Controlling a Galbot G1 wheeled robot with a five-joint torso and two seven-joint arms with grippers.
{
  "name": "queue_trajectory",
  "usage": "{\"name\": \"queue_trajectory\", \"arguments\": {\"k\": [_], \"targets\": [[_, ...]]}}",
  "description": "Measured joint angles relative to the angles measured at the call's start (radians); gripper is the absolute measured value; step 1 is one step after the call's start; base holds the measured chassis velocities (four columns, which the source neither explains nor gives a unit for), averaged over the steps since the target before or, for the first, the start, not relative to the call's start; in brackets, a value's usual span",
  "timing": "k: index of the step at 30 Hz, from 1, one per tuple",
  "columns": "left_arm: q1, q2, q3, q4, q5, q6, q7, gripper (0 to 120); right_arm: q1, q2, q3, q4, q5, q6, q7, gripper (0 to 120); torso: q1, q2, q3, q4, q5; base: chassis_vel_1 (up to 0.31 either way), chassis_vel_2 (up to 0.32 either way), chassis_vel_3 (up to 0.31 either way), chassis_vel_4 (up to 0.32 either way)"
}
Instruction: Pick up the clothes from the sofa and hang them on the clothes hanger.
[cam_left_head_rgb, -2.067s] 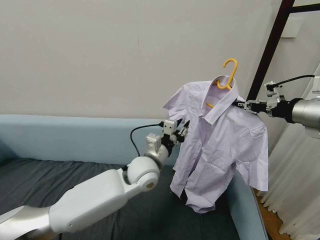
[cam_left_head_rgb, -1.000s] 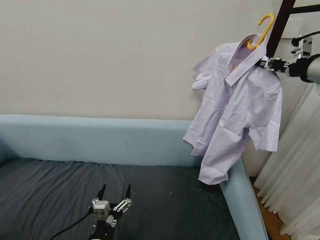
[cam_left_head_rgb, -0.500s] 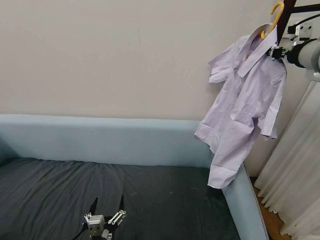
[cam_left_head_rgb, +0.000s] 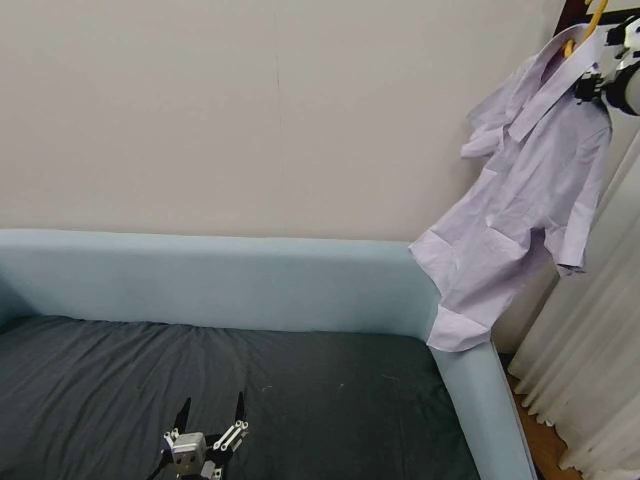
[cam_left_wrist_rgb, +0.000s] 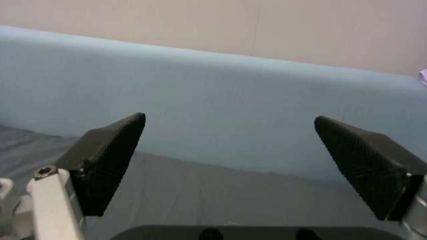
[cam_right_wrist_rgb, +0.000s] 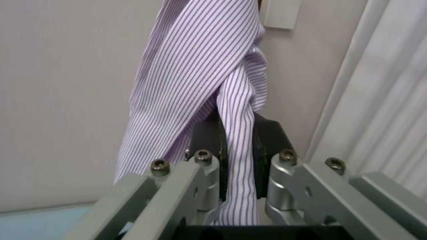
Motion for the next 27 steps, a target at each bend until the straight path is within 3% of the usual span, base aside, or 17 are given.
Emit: {"name": "queue_trajectory", "arguments": {"k": [9,18,27], "targets": [[-0.005,0.005,0.013,0.0,-0.006,-0.002,-0.007,100,0.127,0.011,-0.177,-0.075,-0.036,0.0,0.023,8,0.0,0.0,0.0,0.0002,0.0003,0.0,0.0,0.0,0.0],[-0.004,0.012,0.012,0.005,-0.023,-0.026,-0.01,100,0.298,0.032,-0.388,-0.167,-0.094,0.0,-0.034,8,0.0,0.0,0.0,0.0,0.0,0.0,0.0,0.0,0.0],[0.0,0.014,0.011,0.004,-0.028,-0.031,-0.011,100,0.302,0.11,-0.445,-0.306,-0.111,-0.001,-0.061,8,0.0,0.0,0.0,0.0,0.0002,0.0,0.0,0.0,0.0]]}}
